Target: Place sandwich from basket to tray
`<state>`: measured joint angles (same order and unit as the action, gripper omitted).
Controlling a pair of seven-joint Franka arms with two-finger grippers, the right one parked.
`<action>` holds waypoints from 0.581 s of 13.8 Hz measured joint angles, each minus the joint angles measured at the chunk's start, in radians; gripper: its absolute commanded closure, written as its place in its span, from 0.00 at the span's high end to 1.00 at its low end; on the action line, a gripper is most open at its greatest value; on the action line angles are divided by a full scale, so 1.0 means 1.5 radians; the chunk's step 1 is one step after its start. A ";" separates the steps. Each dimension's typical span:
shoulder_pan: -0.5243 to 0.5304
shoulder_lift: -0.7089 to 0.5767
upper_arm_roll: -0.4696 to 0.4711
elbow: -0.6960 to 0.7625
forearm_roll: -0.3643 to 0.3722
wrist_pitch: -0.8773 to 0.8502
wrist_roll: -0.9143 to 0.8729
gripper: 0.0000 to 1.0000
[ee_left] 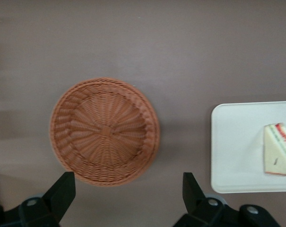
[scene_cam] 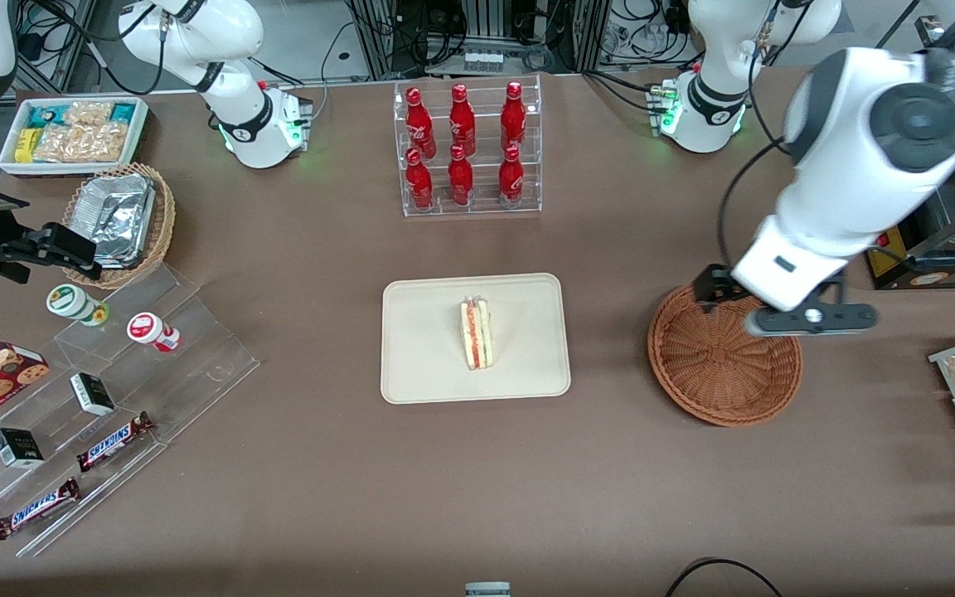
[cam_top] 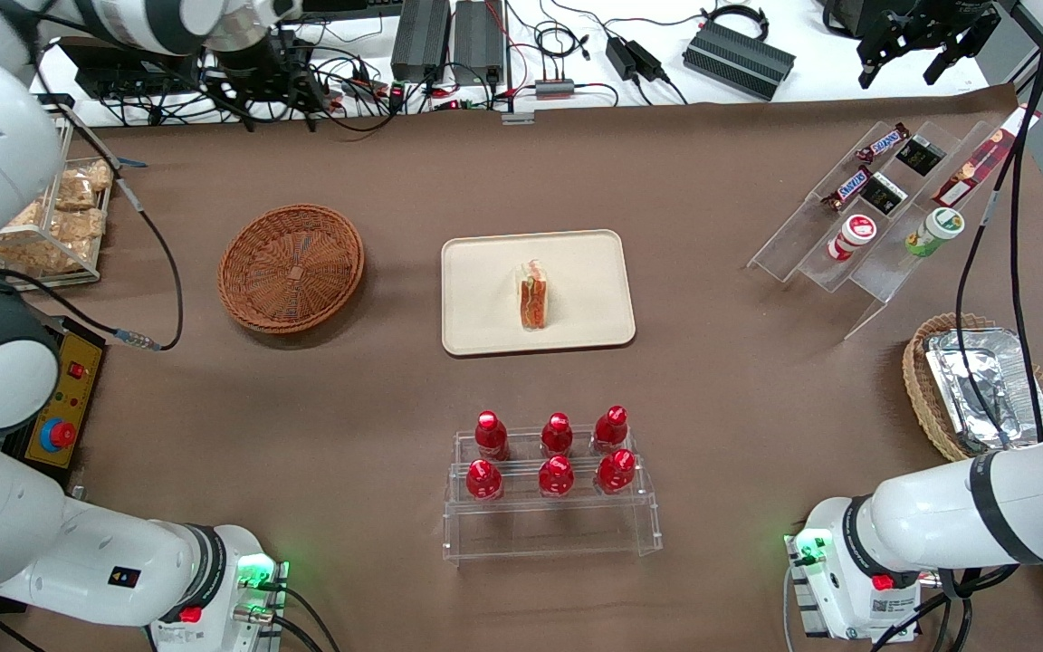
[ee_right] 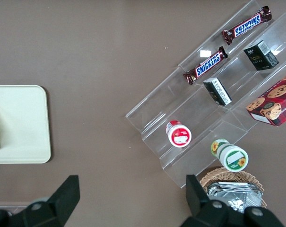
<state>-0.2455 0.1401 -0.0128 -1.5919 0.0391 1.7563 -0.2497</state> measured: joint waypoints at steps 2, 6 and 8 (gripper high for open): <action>0.039 -0.026 0.000 -0.028 -0.003 -0.001 0.050 1.00; 0.106 -0.077 0.001 -0.069 -0.040 -0.027 0.125 1.00; 0.122 -0.098 0.000 -0.076 -0.042 -0.043 0.135 1.00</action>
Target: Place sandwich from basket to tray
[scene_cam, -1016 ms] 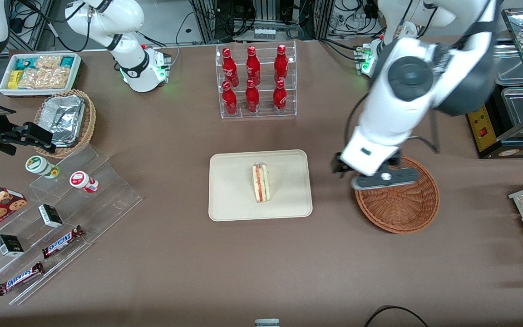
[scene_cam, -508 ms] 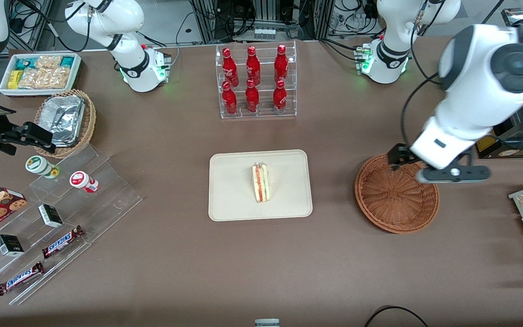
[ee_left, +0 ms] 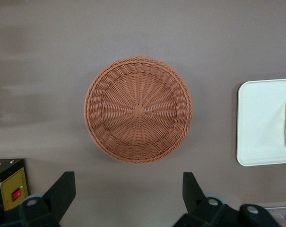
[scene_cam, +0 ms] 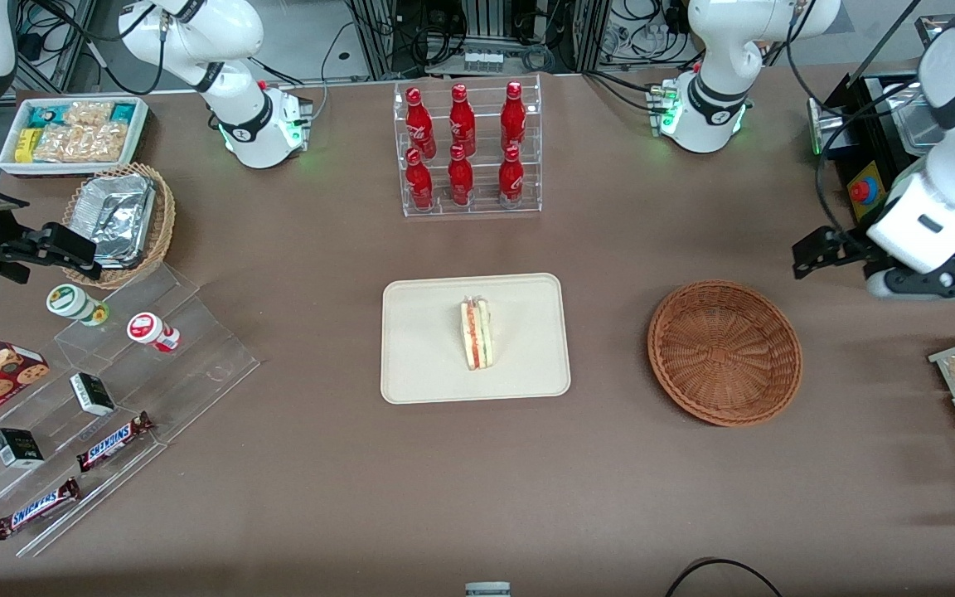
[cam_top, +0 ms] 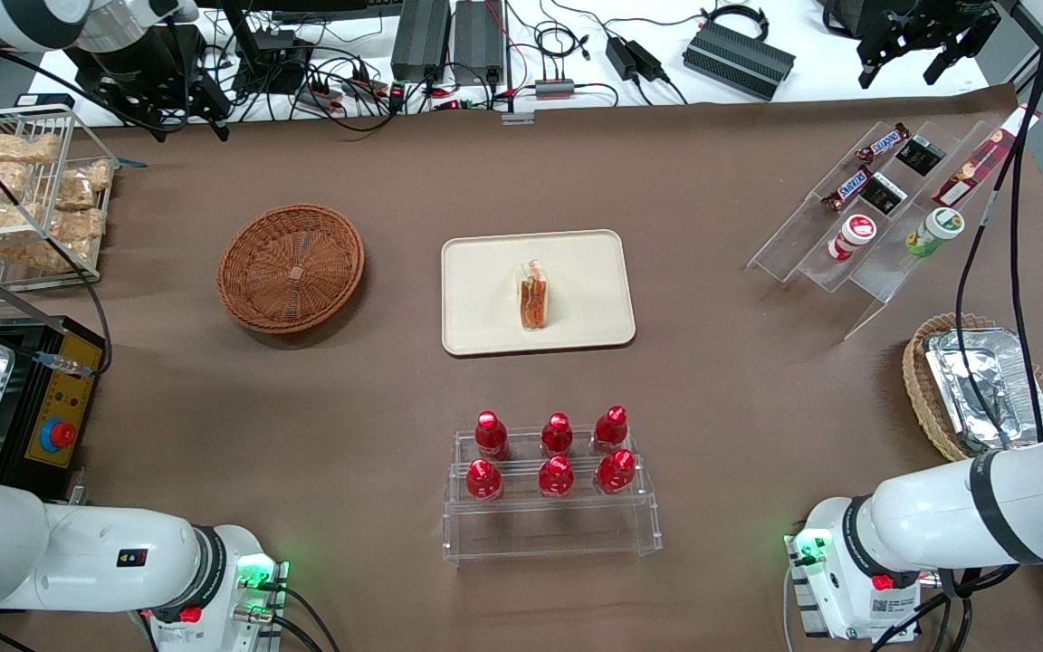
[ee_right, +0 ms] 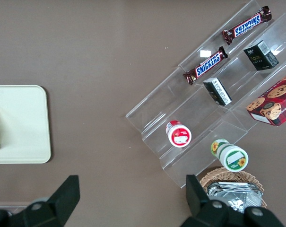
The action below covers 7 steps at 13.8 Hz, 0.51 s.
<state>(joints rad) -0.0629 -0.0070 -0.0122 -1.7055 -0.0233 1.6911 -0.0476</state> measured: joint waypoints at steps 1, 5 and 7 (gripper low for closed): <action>0.005 -0.010 0.000 -0.006 0.000 -0.003 0.000 1.00; 0.013 -0.018 0.000 -0.018 0.000 -0.001 0.001 1.00; 0.016 -0.018 0.000 -0.011 0.000 -0.002 0.001 1.00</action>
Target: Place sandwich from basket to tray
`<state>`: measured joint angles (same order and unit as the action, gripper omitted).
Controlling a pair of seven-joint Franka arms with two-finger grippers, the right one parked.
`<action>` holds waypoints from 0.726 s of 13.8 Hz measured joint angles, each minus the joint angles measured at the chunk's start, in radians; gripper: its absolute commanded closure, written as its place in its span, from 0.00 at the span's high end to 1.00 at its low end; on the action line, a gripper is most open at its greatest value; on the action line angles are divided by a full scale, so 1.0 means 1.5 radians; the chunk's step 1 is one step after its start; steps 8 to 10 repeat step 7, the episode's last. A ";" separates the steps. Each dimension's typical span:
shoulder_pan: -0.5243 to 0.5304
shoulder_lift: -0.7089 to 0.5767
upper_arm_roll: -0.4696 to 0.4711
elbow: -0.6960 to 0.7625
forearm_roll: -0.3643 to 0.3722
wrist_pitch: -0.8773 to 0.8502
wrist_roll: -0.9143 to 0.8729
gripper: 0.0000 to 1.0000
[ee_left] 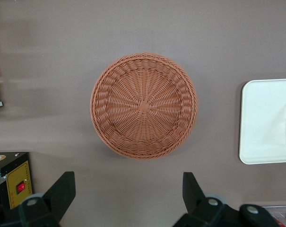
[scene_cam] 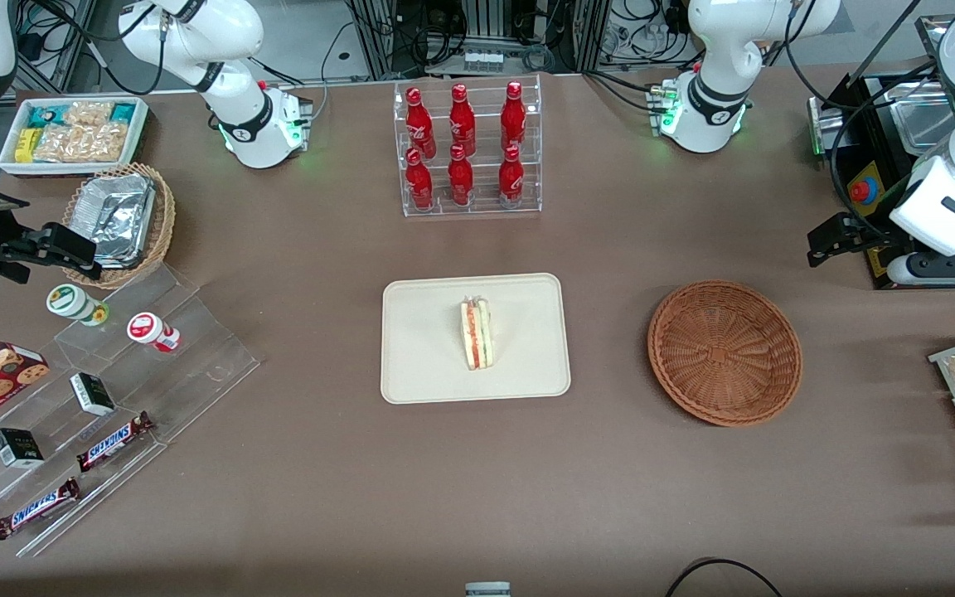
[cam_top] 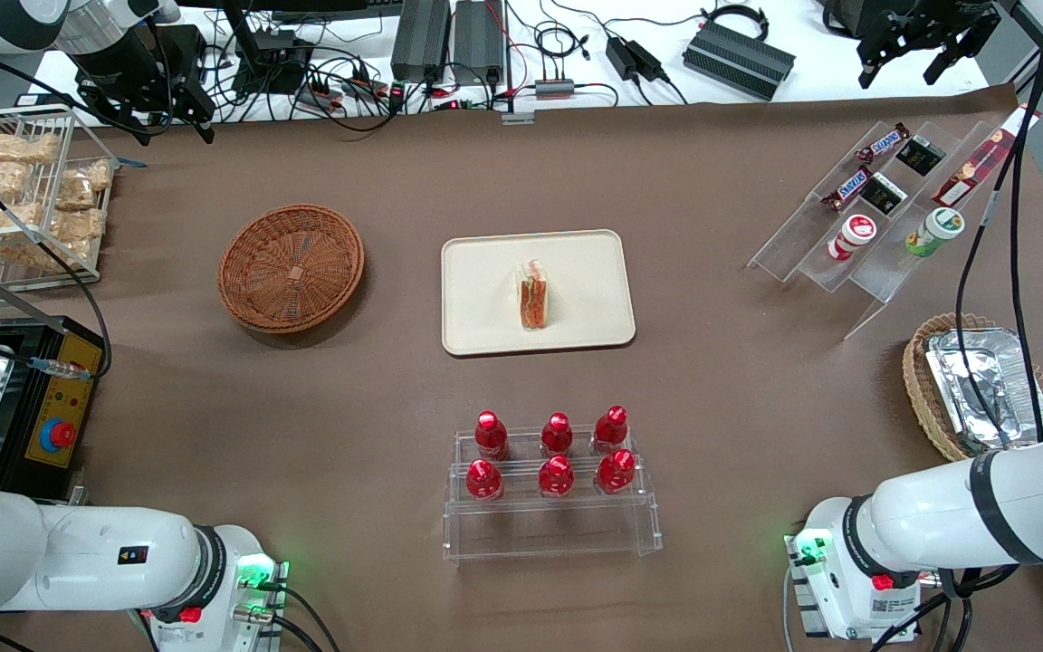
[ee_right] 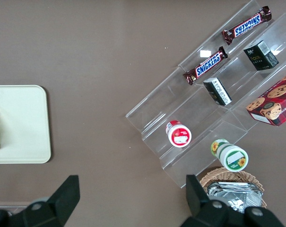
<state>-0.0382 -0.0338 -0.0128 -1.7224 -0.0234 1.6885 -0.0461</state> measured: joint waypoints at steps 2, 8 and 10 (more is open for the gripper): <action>0.008 0.000 0.000 0.011 0.000 -0.001 0.000 1.00; 0.010 -0.001 0.000 0.031 0.000 -0.032 0.000 1.00; 0.010 -0.001 0.000 0.031 0.000 -0.032 0.000 1.00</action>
